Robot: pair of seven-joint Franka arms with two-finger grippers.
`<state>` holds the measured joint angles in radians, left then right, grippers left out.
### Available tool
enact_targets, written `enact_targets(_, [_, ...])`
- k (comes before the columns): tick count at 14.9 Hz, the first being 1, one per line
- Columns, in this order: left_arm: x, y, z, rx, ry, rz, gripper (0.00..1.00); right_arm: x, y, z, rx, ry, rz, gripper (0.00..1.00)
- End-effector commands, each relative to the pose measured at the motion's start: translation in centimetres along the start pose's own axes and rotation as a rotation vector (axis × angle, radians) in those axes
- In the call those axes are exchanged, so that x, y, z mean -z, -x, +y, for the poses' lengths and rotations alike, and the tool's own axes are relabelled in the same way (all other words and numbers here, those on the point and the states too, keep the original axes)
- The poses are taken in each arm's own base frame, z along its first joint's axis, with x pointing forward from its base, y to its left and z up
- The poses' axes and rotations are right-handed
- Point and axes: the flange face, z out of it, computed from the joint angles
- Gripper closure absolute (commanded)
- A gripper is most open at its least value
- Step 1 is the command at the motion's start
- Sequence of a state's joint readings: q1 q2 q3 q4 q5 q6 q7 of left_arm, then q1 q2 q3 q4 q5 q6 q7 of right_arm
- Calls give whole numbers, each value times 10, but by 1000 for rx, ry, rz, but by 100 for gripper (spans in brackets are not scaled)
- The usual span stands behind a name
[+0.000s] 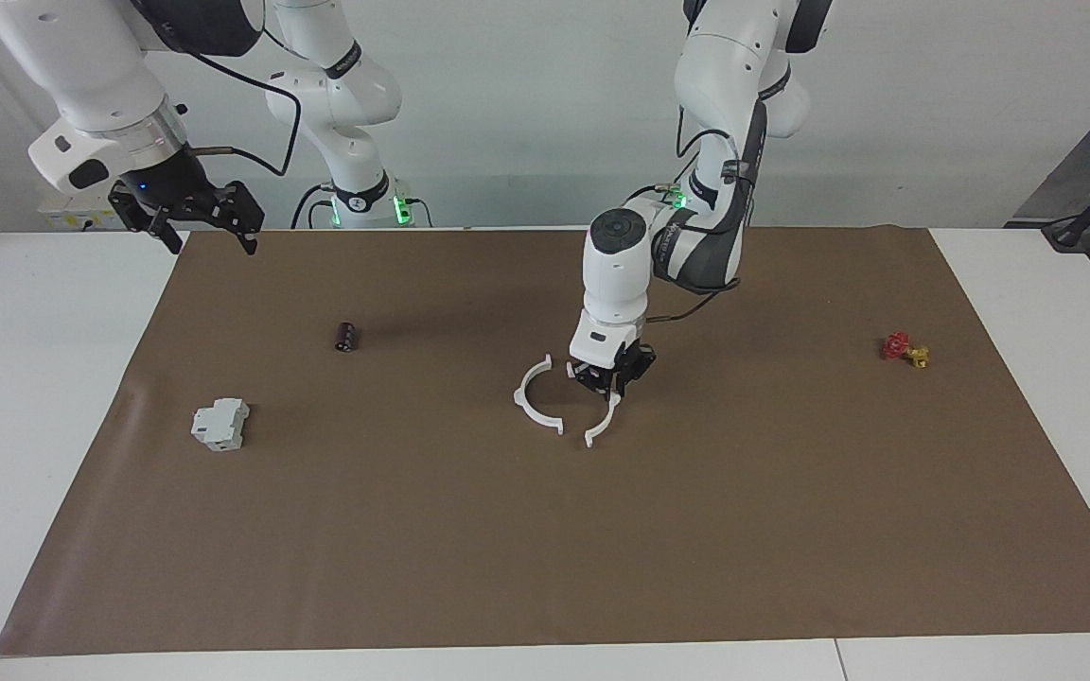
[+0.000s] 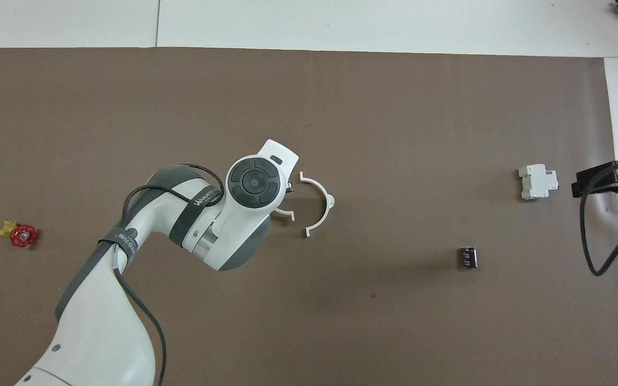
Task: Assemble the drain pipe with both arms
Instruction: 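Carry the half-ring with the left gripper to the placed half-ring, then press the held half-ring against the placed half-ring to close the ring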
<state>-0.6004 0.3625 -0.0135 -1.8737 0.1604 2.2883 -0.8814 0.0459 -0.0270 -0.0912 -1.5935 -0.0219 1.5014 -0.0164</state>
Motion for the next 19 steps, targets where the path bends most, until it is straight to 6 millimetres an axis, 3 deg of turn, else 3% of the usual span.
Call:
enact_targets(1, [-7,35,0,-40,20,22,100,-1,3,5,13,-14,15,0])
enact_targets(3, [-13,56,6,-19,46,32,100,-1,3,5,13,-14,15,0])
enact_targets(19, [-14,48,5,-13,74,52,100,-1,3,4,15,-14,16,0])
